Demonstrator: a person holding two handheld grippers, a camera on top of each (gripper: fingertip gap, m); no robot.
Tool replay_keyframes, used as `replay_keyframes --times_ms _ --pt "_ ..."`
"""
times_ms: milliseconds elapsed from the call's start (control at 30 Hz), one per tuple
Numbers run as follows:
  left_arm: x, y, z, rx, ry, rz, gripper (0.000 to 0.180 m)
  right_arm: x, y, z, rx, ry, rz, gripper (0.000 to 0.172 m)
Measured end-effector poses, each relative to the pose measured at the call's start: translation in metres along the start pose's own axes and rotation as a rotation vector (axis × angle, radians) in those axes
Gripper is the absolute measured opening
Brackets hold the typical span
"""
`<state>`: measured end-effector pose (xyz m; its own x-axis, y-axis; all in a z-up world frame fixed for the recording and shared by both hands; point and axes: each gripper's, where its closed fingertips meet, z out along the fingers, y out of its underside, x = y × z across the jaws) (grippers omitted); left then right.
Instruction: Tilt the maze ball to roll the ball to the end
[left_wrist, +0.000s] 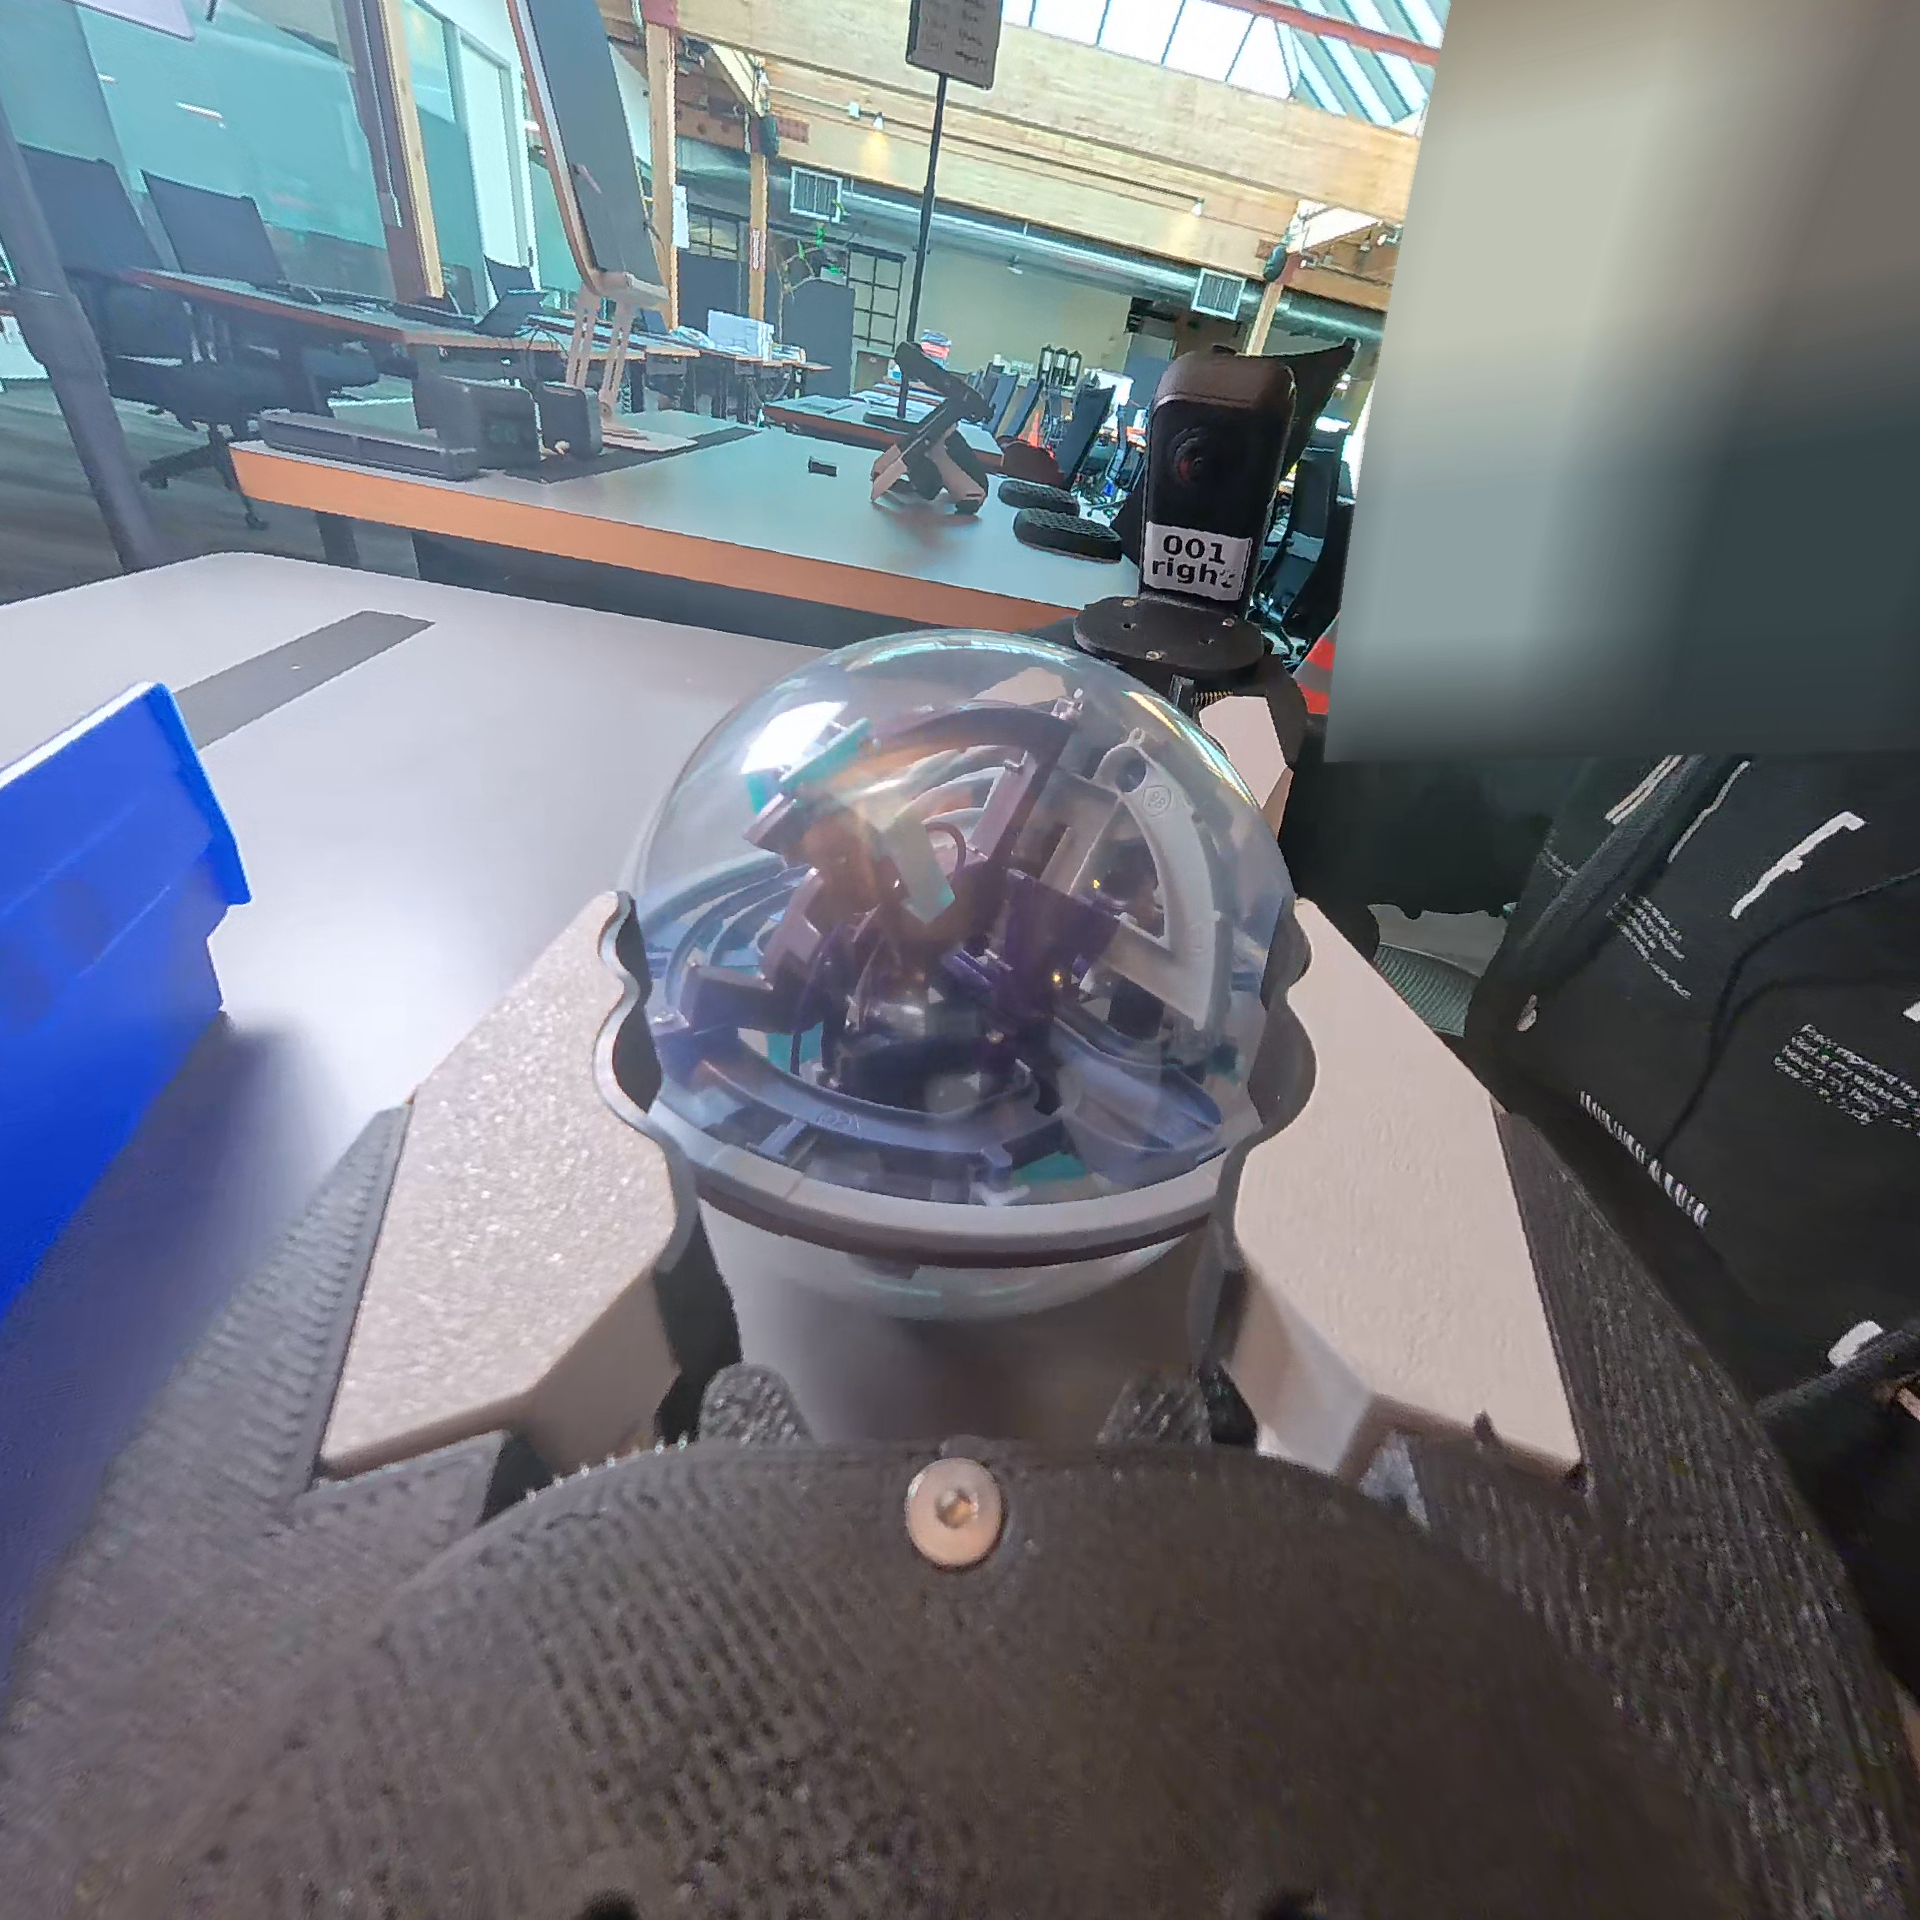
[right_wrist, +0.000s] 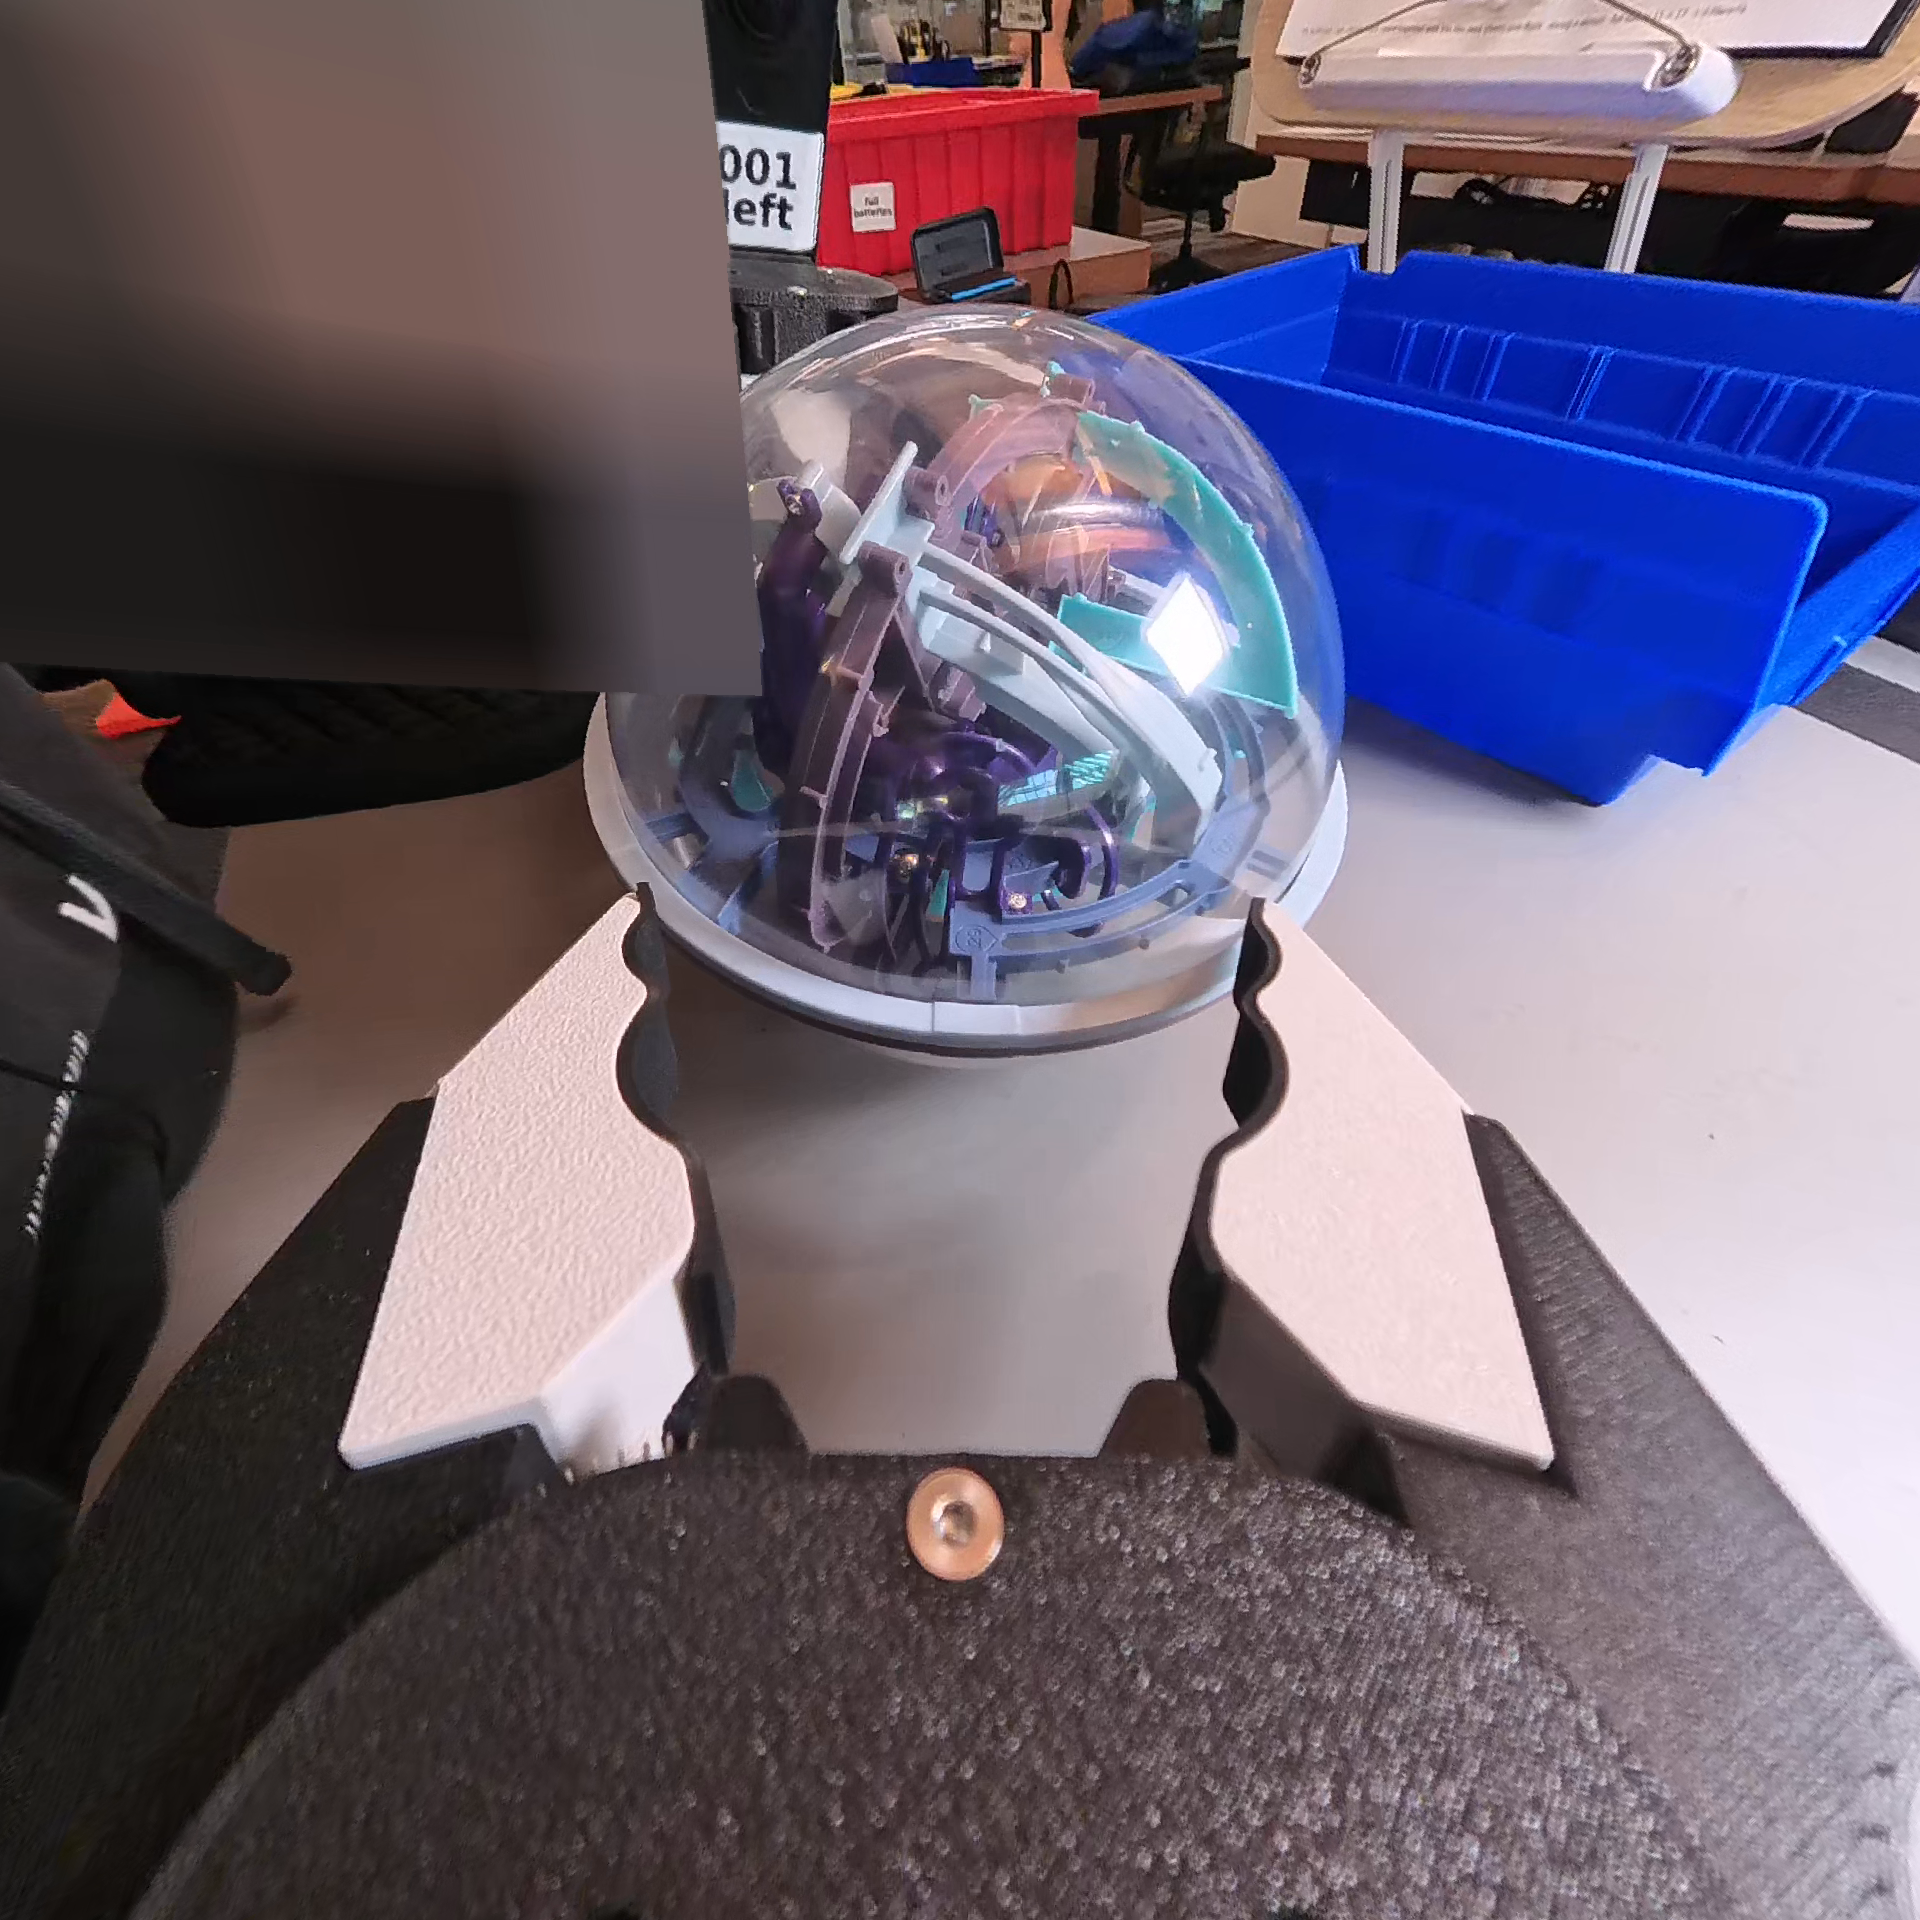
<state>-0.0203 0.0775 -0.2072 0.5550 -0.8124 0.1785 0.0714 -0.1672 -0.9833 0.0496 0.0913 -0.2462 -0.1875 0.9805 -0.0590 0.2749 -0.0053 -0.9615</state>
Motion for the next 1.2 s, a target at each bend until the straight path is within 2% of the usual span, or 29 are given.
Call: replay_keyframes --times_ms 400,533,733,867,967,1100,1200 --pt "-0.001 -0.002 0.0 -0.007 -0.014 -0.01 0.114 0.0 0.001 0.001 -0.004 -0.006 0.017 0.107" --pt "0.005 -0.005 0.0 -0.013 -0.019 0.047 0.111 0.0 0.002 0.002 -0.022 -0.018 0.026 0.102" --pt "0.02 -0.011 -0.001 -0.009 -0.005 0.158 0.101 -0.004 -0.002 -0.003 -0.032 -0.095 0.048 0.108" --pt "0.014 -0.011 -0.001 -0.054 -0.092 0.14 0.11 0.0 -0.009 -0.003 -0.049 -0.091 0.003 0.113" --pt "0.001 -0.004 -0.014 -0.1 -0.232 0.013 0.129 0.0 -0.009 0.001 -0.06 -0.078 -0.036 0.113" --pt "0.006 0.033 -0.009 -0.144 -0.227 -0.345 0.137 -0.001 -0.007 0.003 -0.044 -0.054 -0.069 0.11" --pt "0.016 0.053 0.004 -0.201 -0.203 -0.403 0.141 -0.003 -0.003 0.004 -0.053 -0.006 -0.144 0.108"
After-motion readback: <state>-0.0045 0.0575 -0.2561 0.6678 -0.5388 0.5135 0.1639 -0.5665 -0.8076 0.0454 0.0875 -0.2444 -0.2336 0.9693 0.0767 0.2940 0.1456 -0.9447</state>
